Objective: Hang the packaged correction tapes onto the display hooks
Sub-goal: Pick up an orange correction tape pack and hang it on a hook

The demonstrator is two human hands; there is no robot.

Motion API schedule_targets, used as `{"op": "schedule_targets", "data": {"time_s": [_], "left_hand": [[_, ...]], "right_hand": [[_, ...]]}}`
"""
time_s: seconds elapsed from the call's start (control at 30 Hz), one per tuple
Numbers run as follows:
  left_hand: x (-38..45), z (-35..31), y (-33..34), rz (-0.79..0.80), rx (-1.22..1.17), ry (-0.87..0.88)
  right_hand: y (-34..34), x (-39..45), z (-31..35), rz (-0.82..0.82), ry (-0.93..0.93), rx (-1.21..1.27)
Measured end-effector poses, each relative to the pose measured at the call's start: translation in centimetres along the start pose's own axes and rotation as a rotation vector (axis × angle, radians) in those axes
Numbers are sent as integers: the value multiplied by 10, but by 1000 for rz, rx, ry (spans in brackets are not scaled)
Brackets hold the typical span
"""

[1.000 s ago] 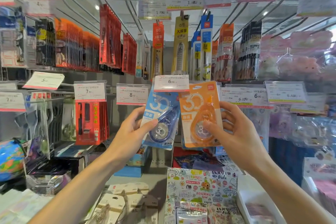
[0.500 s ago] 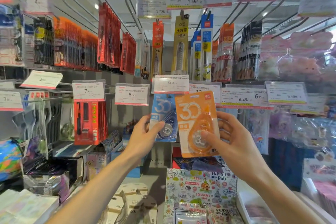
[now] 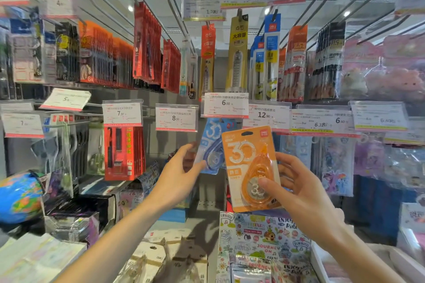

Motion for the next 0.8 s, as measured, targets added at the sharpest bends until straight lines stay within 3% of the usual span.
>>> {"op": "schedule_targets", "data": {"time_s": [0.13, 0.27, 0.47, 0.8], "left_hand": [[-22, -10, -32, -97, 122, 69], [-30, -37, -50, -151, 13, 110], [-3, -88, -42, -104, -116, 186], [12, -113, -54, -181, -160, 265]], "right_hand": [[5, 1, -4, 9, -10, 15], [9, 2, -6, 35, 0, 49], [13, 3, -6, 53, 18, 76], [35, -7, -17, 121, 72, 77]]}}
Point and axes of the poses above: each hand's wrist, its own x-axis towards the middle knuckle, its own y-axis out of the palm, z = x × y, the point moved 7 cm from there along x, towards the middle knuckle
